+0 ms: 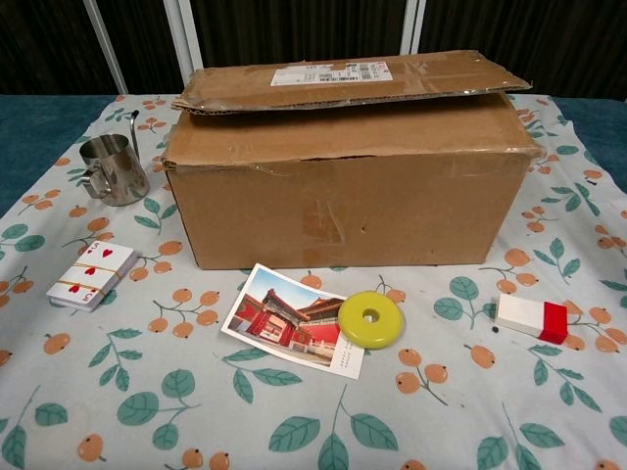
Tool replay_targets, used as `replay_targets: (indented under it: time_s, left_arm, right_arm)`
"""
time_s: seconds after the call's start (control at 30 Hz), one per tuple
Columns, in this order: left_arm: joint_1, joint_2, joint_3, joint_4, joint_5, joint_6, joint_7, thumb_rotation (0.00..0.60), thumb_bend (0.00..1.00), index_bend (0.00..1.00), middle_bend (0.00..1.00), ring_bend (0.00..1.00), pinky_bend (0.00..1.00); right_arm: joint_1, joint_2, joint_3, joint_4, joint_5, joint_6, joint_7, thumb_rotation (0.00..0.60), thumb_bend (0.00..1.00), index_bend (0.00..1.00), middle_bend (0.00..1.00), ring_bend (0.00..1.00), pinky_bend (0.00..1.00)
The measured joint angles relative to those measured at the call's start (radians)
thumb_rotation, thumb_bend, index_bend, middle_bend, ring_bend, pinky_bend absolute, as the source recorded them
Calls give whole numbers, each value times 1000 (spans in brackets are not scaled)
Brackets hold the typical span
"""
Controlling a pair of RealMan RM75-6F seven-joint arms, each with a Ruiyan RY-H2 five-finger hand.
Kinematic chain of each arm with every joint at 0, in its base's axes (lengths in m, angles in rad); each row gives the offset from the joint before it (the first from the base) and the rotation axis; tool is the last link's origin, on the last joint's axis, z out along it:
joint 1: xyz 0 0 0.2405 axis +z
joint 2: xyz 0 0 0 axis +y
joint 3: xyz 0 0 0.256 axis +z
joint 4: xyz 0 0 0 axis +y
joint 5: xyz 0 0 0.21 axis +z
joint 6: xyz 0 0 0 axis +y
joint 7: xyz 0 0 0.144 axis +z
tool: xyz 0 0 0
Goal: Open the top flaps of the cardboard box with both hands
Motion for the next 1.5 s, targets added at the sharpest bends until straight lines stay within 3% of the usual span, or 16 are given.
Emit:
replay_targets:
  time_s: [0.6, 0.97, 1.27, 1.5]
  left_arm:
    - [1, -2, 2, -4, 12, 7, -3, 600, 87, 0, 0, 0, 0]
    - [-30, -1, -25, -77, 31, 8, 42, 600, 179, 0, 0, 0, 0]
    - [-164, 9, -135, -268, -26, -88, 210, 600, 212, 0, 0, 0, 0]
    - [-310, -68, -229, -320, -193, -197, 371, 600, 232, 0, 0, 0, 0]
  right_arm:
    - [1, -7, 4, 5, 7, -1, -3, 600, 258, 0, 0, 0, 227]
    - [5, -16, 21, 14, 50, -21, 6, 600, 261, 0, 0, 0, 227]
    - [13, -27, 19, 13, 56, -40, -4, 600, 275, 0, 0, 0, 227]
    - [15, -25, 30, 1, 103, -65, 8, 600, 275, 0, 0, 0, 227]
